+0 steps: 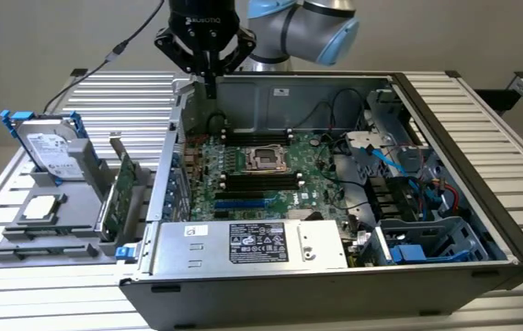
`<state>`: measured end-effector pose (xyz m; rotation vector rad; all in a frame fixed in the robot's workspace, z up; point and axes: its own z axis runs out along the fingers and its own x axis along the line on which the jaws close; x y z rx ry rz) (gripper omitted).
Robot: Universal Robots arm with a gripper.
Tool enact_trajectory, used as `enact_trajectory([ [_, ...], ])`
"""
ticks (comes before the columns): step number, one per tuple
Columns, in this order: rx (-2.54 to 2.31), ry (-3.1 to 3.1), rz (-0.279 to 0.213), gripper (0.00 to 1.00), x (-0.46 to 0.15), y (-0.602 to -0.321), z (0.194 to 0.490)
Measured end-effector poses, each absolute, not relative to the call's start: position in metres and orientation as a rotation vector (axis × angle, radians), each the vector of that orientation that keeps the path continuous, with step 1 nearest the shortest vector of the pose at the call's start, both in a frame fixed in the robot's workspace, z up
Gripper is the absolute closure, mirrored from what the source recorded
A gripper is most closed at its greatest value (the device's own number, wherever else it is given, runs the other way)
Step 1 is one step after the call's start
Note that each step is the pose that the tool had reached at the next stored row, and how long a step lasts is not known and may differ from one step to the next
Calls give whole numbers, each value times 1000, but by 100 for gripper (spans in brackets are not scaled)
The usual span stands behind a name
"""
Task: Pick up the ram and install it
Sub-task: 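Reach for the ram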
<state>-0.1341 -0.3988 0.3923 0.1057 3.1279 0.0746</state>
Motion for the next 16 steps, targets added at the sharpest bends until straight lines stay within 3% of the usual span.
enact_trajectory([
  [16,108,3158,74,89,-204,-404,382],
])
